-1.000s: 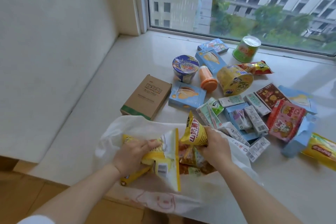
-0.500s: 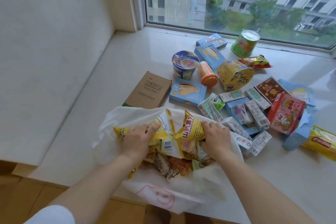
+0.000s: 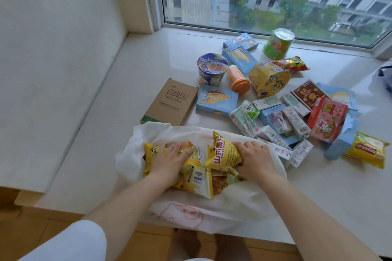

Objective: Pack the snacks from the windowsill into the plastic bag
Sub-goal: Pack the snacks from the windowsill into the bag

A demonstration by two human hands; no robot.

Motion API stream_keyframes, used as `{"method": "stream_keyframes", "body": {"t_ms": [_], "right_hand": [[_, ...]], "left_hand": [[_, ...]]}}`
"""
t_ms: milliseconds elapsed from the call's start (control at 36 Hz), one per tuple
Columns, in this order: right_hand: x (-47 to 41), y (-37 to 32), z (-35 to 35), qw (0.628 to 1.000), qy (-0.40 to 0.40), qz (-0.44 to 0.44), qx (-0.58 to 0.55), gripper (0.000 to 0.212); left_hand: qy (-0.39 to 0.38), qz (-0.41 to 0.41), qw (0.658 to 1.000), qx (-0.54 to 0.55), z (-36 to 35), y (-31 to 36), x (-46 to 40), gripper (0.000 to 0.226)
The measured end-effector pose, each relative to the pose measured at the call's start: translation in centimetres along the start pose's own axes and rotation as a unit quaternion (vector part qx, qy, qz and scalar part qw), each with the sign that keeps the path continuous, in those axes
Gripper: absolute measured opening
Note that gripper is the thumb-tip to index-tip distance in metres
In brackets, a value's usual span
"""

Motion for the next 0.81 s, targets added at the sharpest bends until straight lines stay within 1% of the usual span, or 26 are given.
{"method": "stream_keyframes", "body": {"t_ms": [28, 56, 111, 139, 167, 194, 250, 278, 333, 389, 417, 472, 528, 583, 639, 694, 722, 778, 806], "right_hand": [[0.2, -0.5, 0.3, 1.000, 0.004, 0.005, -0.007, 0.064], [0.3, -1.1, 0.6, 1.000, 0.009, 0.012, -0.017, 0.065], [0.8, -2.5, 1.1, 0.999, 0.021, 0.028, -0.039, 0.068], [1.0, -3.3, 1.3, 0.998, 0.027, 0.035, -0.048, 0.069], [1.2, -4.1, 1.3, 0.997, 0.033, 0.046, -0.061, 0.070], [1.4, -5.0, 1.3, 0.994, 0.040, 0.060, -0.078, 0.070], [1.6, -7.0, 1.0, 0.991, 0.030, 0.084, -0.101, 0.071], [1.7, -7.9, 0.7, 0.989, 0.013, 0.097, -0.107, 0.072], [1.9, -9.7, 0.2, 0.986, -0.019, 0.121, -0.113, 0.076], [2.2, -11.2, 0.4, 0.983, -0.026, 0.137, -0.116, 0.079], [2.4, -11.9, 0.4, 0.983, -0.024, 0.147, -0.109, 0.081], [2.8, -13.2, 0.1, 0.982, -0.020, 0.174, -0.074, 0.084], [3.3, -14.0, -0.9, 0.980, -0.018, 0.197, -0.031, 0.087], [4.0, -14.3, -2.5, 0.977, -0.042, 0.210, 0.006, 0.089], [5.0, -14.7, -4.7, 0.966, -0.087, 0.235, 0.056, 0.090], [5.7, -15.1, -6.5, 0.953, -0.118, 0.256, 0.115, 0.086], [5.8, -15.1, -7.1, 0.948, -0.130, 0.254, 0.137, 0.084], [6.0, -14.9, -7.8, 0.947, -0.151, 0.234, 0.162, 0.080], [6.1, -14.7, -8.0, 0.948, -0.158, 0.222, 0.164, 0.077]], "left_hand": [[0.027, -0.030, 0.999, 0.004, 0.2, 0.5, 0.7, 0.091], [0.075, -0.060, 0.995, 0.013, 0.7, 0.9, 1.6, 0.084], [0.197, -0.120, 0.972, 0.049, 1.5, 1.7, 4.6, 0.058], [0.223, -0.147, 0.962, 0.052, 1.4, 2.1, 6.3, 0.048], [0.215, -0.167, 0.961, 0.036, 0.5, 2.6, 7.5, 0.044], [0.185, -0.172, 0.967, 0.008, -0.8, 2.7, 8.3, 0.046], [0.095, -0.128, 0.986, -0.040, -3.5, 2.2, 9.0, 0.048], [0.047, -0.104, 0.992, -0.050, -4.7, 1.8, 9.2, 0.044], [0.021, -0.077, 0.995, -0.056, -5.8, 1.3, 10.0, 0.031], [0.013, -0.079, 0.996, -0.041, -5.8, 1.7, 11.8, 0.013], [0.020, -0.085, 0.996, -0.024, -5.5, 1.9, 12.8, 0.008], [0.075, -0.104, 0.991, 0.024, -4.2, 2.4, 14.9, 0.014], [0.125, -0.124, 0.983, 0.062, -2.9, 2.8, 16.9, 0.011], [0.158, -0.134, 0.976, 0.073, -1.8, 3.1, 18.4, 0.009], [0.160, -0.115, 0.979, 0.056, -1.3, 3.1, 19.1, 0.011], [0.163, -0.094, 0.982, 0.022, -1.0, 2.9, 19.2, 0.007], [0.164, -0.082, 0.983, 0.014, -0.8, 2.8, 19.3, 0.007], [0.167, -0.075, 0.983, 0.019, -0.7, 2.8, 19.3, 0.018], [0.151, -0.072, 0.986, 0.022, -0.7, 2.9, 19.2, 0.021]]}}
Point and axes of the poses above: each hand's wrist, its own x-axis away from the middle knuckle, its own z-axis out of the back of the hand, y = z × x, the point moved 8 cm from there along -x, towards the middle knuckle, and after that the axes turned 1 degree about -y, right-handed, at the moved point
